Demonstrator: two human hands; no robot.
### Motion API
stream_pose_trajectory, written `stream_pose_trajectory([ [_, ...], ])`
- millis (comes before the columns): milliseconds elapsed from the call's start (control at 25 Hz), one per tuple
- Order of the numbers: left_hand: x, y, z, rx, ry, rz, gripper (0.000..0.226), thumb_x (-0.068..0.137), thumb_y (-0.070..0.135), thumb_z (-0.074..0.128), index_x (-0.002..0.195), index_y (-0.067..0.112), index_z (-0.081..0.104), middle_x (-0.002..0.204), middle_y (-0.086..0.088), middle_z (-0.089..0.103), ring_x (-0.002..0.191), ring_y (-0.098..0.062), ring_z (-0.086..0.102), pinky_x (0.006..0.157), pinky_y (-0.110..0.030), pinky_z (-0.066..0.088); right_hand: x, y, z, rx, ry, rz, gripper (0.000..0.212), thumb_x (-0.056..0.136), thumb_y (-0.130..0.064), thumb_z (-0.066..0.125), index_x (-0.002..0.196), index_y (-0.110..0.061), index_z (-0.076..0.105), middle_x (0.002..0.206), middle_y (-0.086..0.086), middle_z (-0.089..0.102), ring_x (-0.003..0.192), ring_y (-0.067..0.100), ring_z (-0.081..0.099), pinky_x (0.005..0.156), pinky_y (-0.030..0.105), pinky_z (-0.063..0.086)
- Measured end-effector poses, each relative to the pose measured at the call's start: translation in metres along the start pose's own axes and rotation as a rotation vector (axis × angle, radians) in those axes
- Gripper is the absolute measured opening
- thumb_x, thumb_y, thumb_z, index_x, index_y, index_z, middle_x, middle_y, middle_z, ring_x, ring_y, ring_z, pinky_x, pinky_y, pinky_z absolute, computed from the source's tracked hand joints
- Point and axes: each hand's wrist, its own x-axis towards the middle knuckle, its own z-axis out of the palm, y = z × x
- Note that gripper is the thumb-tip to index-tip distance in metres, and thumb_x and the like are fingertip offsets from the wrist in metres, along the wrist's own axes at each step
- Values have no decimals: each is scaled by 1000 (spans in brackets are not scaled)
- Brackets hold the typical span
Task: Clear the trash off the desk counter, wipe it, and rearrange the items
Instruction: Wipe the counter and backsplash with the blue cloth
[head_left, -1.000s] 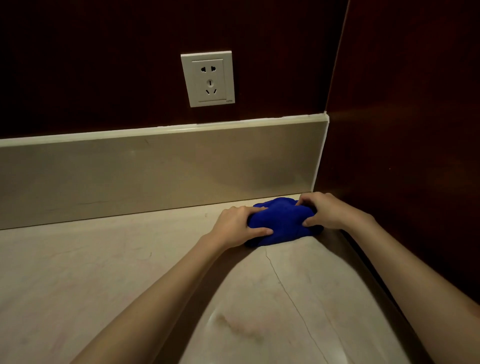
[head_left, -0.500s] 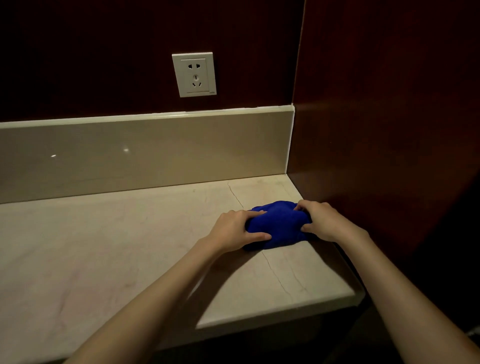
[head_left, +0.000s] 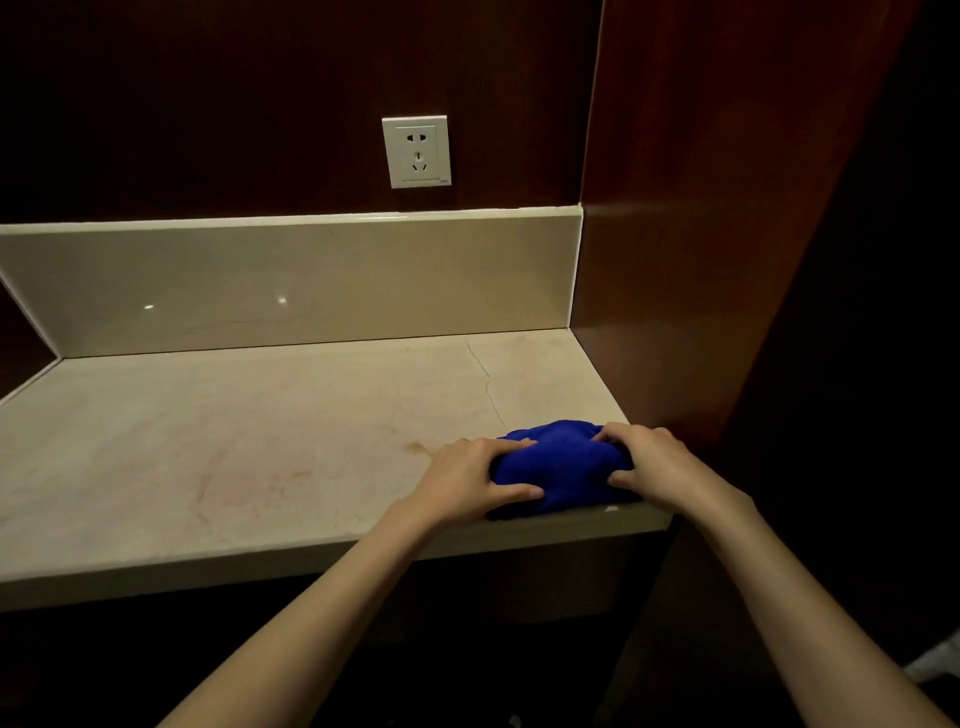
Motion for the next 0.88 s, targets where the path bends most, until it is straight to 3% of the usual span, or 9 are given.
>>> stream_pose_trajectory([
  [160, -6, 2, -1, -73, -12, -2, 55, 84, 46, 67, 133, 28, 55, 125, 5, 65, 108, -11, 61, 85, -16, 38, -14, 1, 3, 10, 8, -25, 43, 88, -15, 63, 128, -24, 51, 129, 3, 58, 117, 23, 56, 101, 40, 46],
  [360, -8, -5, -4, -175, -54, -8, 56, 83, 45, 69, 134, 28, 54, 125, 5, 65, 105, -8, 61, 90, -22, 47, -18, 1, 0, 18, 5, -61, 43, 89, -14, 63, 129, -24, 52, 129, 1, 57, 118, 20, 55, 101, 37, 46],
  [520, -11, -10, -8, -167, -53, -1, 59, 83, 44, 69, 137, 26, 51, 129, 4, 62, 108, -9, 59, 86, -18, 45, -18, -4, -2, -21, 2, -84, 44, 87, -15, 66, 128, -23, 53, 128, 0, 58, 118, 18, 55, 100, 34, 44],
  [880, -51, -67, -40, -157, 20, -13, 59, 80, 47, 72, 133, 27, 57, 132, 11, 60, 114, -6, 57, 94, -25, 47, -9, -64, 21, -51, -20, -207, 40, 85, -16, 67, 123, -24, 60, 120, -4, 64, 110, 14, 58, 96, 33, 47],
])
